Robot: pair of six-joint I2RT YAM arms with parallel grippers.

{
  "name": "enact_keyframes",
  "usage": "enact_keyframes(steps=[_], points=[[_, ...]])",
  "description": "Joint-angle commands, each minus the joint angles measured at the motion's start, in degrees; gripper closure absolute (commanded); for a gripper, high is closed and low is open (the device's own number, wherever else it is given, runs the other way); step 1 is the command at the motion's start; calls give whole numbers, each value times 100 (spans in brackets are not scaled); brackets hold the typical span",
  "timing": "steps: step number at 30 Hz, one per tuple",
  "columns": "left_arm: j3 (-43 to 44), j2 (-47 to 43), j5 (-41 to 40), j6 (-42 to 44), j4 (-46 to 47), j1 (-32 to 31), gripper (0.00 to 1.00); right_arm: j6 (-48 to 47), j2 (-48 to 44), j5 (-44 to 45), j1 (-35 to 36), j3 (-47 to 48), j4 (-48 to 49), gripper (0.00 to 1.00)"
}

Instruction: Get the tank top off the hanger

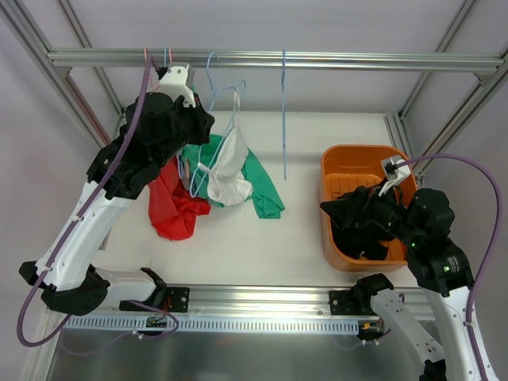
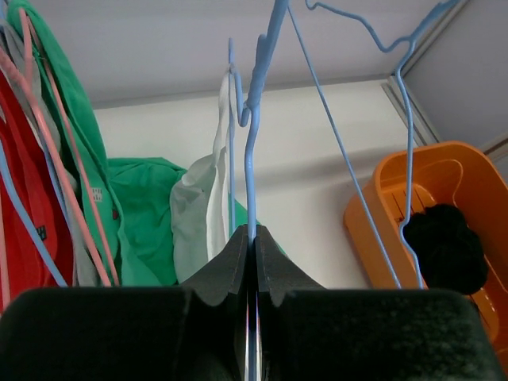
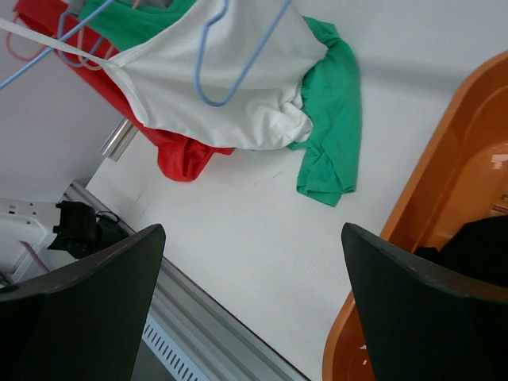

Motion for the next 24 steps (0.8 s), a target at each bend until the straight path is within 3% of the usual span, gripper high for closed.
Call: enact_keyframes(steps=[1,6,11,19,24], points=[[-323,-680,311,-156,327,-122,100,60,-48,-869,-20,116,529,1],[-1053,-1741,688,-121,318,-254,100,367,118,-1493,-12,353,784,1],[-2081,-2727,1119,-129,283,-254,100,509,488,-1582,207,494,811,1],[-3348,-4055,3095,-771,213,-254,100,18,1436,280,2755,730,1030,6],[-3647,-4574,3159,-1166,108,-254,100,-238,2078,1502,3723,827,1399,14]])
